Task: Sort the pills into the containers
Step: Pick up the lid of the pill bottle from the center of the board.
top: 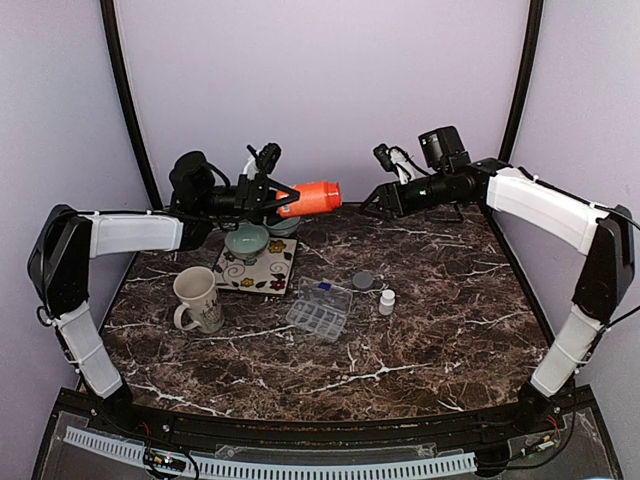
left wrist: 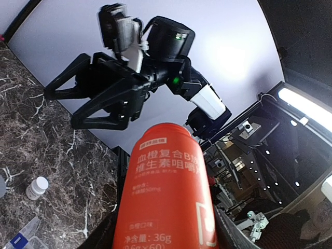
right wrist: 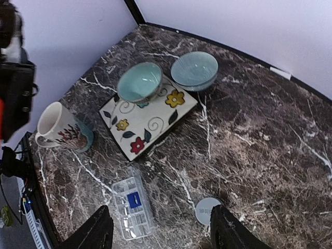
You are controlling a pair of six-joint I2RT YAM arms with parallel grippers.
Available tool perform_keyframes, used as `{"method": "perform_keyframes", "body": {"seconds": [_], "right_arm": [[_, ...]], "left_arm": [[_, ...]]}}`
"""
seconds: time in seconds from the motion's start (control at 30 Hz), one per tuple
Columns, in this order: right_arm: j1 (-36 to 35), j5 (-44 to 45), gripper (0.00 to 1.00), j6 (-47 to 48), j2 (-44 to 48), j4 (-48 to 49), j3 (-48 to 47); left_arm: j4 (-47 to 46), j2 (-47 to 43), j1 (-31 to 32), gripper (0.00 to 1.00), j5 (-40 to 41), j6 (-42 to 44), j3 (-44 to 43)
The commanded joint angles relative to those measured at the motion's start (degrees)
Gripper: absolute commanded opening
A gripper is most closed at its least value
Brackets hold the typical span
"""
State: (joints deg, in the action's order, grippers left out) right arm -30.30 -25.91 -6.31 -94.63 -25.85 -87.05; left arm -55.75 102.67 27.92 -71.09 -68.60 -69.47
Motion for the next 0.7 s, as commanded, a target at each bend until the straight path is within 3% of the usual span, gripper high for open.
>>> {"method": "perform_keyframes", "body": {"seconds": [0.0, 0.1, 0.27, 0.5, 0.67], "right_arm": [[0.0, 6.4, 0.65, 0.6, -4.0, -6.8, -3.4], [-0.7, 10.2, 0.65, 0.8, -6.8, -10.3, -5.2], [-2.2, 14.8, 0.66, 0.5, -11.2, -15.2, -7.3], [-4.1, 16.7, 0.68, -0.3, -13.4, -16.6, -5.2], [-5.2, 16.7, 0.68, -0.8, -14.0, -16.3, -3.3]], "left_arm": [[15.4, -7.9, -0.2, 0.04, 3.4, 15.8, 1.8], [23.6, -11.0, -0.2, 0.04, 5.5, 21.5, 2.8], [29.5, -15.9, -0.1, 0.04, 8.7, 26.2, 7.4], [30.5, -21.1, 1.1, 0.04, 11.4, 28.1, 15.5], [25.3, -23.5, 2.0, 0.04, 12.6, 25.9, 21.7]]}}
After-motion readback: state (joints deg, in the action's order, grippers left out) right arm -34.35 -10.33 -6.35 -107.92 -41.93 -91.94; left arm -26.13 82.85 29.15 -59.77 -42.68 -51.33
